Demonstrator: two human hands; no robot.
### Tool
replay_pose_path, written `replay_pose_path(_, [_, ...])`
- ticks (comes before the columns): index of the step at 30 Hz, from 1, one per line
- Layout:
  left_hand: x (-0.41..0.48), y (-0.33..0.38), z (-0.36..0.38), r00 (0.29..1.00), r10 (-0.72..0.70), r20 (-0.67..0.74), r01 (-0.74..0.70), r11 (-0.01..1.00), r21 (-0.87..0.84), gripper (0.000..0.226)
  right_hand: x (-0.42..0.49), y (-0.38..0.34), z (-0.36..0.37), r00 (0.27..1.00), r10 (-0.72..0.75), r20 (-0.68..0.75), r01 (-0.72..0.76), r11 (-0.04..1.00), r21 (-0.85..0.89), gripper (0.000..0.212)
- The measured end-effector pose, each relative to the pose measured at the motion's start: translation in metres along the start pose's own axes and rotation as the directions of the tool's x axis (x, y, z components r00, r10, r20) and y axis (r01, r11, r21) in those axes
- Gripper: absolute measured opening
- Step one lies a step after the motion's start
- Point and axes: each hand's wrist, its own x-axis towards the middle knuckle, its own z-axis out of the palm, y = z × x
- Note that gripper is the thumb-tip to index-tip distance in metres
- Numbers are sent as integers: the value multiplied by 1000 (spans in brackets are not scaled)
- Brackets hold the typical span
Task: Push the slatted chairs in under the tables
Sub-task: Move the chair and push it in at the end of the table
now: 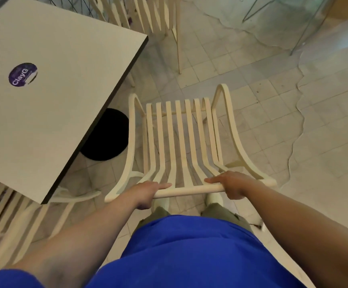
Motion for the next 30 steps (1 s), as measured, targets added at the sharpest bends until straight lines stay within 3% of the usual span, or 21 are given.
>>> replay_pose_path(13, [1, 88, 25, 987, -150, -55, 134, 965, -226, 94, -8, 69, -26, 992, -121, 23, 123, 980, -155, 89])
replay_pose_path(22, [3, 82, 21, 997, -76, -23, 64, 947, -316, 80, -16, 75, -28, 994, -107, -22, 103, 984, -146, 69])
replay_pose_path(30, [6, 85, 27, 991, -121, -51, 102, 954, -282, 89, -13, 85, -26, 998, -58, -36, 50, 979, -199, 77])
